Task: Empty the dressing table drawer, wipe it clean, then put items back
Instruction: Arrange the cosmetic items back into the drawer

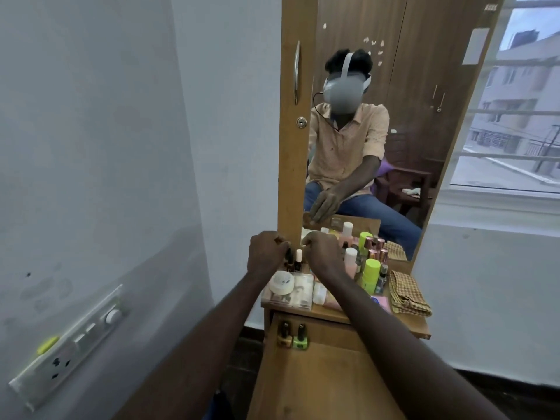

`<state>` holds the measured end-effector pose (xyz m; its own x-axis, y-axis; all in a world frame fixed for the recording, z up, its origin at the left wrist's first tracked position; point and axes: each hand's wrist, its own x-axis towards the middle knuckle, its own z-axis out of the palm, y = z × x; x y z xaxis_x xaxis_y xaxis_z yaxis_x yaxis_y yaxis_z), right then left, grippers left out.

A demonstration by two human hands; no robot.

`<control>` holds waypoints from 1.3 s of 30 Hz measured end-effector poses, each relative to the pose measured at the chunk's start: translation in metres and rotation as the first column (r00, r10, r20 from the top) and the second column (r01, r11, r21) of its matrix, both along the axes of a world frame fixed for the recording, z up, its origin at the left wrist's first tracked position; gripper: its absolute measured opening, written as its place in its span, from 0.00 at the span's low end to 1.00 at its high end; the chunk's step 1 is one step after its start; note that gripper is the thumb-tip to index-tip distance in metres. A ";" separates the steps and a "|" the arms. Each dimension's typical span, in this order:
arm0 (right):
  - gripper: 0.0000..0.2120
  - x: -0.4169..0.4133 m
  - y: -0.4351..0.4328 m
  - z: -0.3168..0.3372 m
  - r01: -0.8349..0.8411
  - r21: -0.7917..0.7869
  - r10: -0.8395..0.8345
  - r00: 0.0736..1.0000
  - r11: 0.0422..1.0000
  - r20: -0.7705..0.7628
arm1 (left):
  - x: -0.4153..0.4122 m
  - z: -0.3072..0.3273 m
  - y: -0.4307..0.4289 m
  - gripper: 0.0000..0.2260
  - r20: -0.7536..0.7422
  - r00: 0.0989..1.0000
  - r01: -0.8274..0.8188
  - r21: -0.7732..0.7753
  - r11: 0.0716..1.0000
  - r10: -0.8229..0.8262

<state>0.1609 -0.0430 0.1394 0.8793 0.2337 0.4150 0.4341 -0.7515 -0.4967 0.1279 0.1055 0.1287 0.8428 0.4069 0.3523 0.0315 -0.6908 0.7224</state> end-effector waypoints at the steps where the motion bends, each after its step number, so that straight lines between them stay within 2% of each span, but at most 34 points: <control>1: 0.10 0.005 0.004 -0.002 -0.004 -0.041 0.004 1.000 0.999 -0.013 | 0.005 -0.001 0.001 0.04 -0.001 1.000 0.004 -0.008 1.000 -0.004; 6: 0.07 0.021 0.015 -0.013 -0.016 -0.125 0.008 0.998 0.992 -0.057 | 0.022 -0.008 0.004 0.04 0.014 1.000 0.023 -0.006 1.000 -0.023; 10: 0.07 0.028 0.017 -0.025 -0.037 -0.088 0.030 0.996 0.995 -0.079 | 0.030 -0.012 0.010 0.06 0.019 0.999 0.037 0.002 0.999 -0.037; 19: 0.04 0.028 0.017 -0.030 -0.074 -0.050 0.071 0.996 0.996 -0.061 | 0.033 -0.019 0.010 0.05 0.011 0.998 0.060 0.020 0.998 -0.060; 24: 0.02 0.027 0.010 -0.023 -0.110 -0.013 0.110 0.994 0.994 -0.024 | 0.032 -0.021 0.009 0.03 0.057 0.997 0.049 0.139 0.989 -0.058; 31: 0.04 0.011 -0.006 0.008 -0.069 0.018 0.066 0.986 0.997 0.150 | 0.010 0.011 0.004 0.06 0.262 0.963 -0.006 0.217 0.976 -0.053; 39: 0.05 -0.053 -0.047 0.042 -0.111 0.043 0.098 0.968 0.993 0.230 | -0.058 0.041 -0.013 0.06 0.225 0.971 0.001 0.344 0.939 -0.084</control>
